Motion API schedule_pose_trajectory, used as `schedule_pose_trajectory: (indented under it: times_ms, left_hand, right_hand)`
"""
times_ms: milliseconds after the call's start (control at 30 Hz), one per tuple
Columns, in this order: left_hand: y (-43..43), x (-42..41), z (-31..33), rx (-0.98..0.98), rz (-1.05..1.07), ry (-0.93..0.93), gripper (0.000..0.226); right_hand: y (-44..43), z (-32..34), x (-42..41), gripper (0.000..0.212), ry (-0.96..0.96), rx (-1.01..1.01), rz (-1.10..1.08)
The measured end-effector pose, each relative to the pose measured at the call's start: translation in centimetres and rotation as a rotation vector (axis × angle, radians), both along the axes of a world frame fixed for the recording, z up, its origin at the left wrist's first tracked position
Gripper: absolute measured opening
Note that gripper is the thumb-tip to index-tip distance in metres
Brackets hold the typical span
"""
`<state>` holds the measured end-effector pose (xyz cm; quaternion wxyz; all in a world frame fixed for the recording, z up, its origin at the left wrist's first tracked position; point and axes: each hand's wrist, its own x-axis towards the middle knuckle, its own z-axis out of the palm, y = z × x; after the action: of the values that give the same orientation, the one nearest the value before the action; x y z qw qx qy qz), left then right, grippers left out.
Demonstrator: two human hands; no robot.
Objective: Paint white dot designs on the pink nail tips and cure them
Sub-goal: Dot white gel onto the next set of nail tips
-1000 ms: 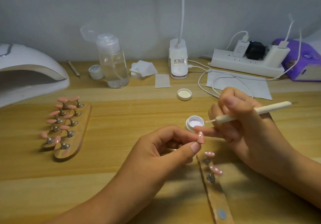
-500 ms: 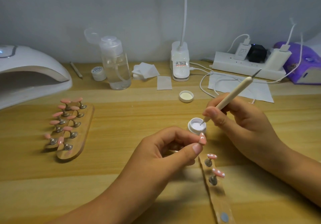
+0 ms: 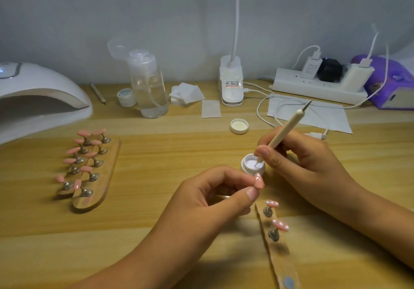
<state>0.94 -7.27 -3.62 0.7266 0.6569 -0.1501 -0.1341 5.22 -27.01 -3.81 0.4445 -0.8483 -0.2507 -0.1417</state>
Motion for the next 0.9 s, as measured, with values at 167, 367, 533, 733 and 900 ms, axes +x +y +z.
schedule_pose_trajectory:
  times_ms: [167,367,533,733,900]
  left_hand:
    - [0.1,0.1,-0.1,-0.009,-0.014,0.001,0.015]
    - [-0.1,0.1,0.0,-0.034,-0.014,0.019,0.009]
    - [-0.1,0.1,0.1,-0.062,-0.017,0.049,0.009]
    - [-0.2,0.1,0.0,-0.054,-0.017,0.039,0.008]
    - [-0.2,0.1,0.0,-0.049,-0.009,0.038,0.008]
  right_hand:
    - [0.0,0.0,-0.1,0.022,0.026,0.021,0.006]
    - [0.2,0.5,-0.5,0.014,0.073,0.314,-0.016]
    - [0.3,1.0,-0.8,0.004,0.304,0.764,0.042]
    - [0.8,1.4,-1.4,0.014,0.474,0.890,0.313]
    - [1.3,1.6,-1.9,0.019,0.541,0.906,0.306]
